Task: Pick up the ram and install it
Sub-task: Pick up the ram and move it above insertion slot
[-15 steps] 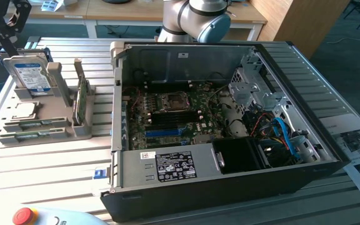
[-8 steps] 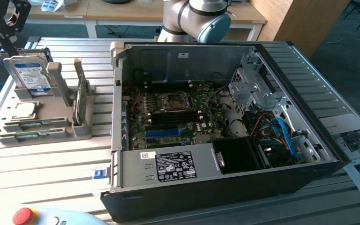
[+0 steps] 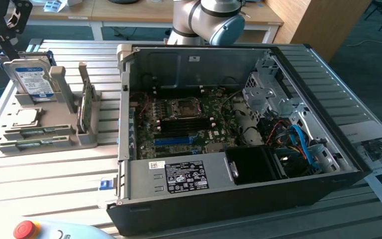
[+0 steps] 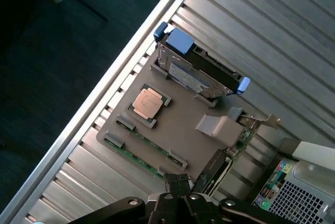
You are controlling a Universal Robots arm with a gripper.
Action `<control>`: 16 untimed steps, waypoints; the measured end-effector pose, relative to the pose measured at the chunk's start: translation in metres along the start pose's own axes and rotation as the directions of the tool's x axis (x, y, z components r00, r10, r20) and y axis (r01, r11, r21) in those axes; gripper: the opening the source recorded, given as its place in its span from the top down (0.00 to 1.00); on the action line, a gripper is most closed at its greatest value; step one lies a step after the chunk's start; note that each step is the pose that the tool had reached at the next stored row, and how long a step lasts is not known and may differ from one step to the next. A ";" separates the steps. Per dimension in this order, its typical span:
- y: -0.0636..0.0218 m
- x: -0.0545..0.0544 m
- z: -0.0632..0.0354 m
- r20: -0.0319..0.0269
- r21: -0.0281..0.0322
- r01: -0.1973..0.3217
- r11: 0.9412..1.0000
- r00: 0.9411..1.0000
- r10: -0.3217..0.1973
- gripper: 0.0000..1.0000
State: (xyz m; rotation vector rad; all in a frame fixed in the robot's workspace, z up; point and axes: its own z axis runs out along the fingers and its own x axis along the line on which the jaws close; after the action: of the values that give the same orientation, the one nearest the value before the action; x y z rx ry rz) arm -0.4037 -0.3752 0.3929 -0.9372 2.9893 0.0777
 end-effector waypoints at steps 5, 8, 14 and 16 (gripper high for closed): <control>0.0000 0.000 0.0000 -0.001 -0.001 0.033 0.999 0.999 -0.033 0.90; 0.0000 0.000 0.0000 -0.004 -0.002 0.093 0.996 0.996 -0.093 0.90; 0.0000 0.000 0.0000 -0.008 -0.005 0.184 0.983 0.983 -0.184 0.90; 0.0000 0.000 0.0000 -0.009 -0.005 0.199 0.980 0.980 -0.199 0.90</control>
State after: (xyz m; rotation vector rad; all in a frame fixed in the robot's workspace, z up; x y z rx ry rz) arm -0.4037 -0.3752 0.3929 -1.2345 2.8847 0.0787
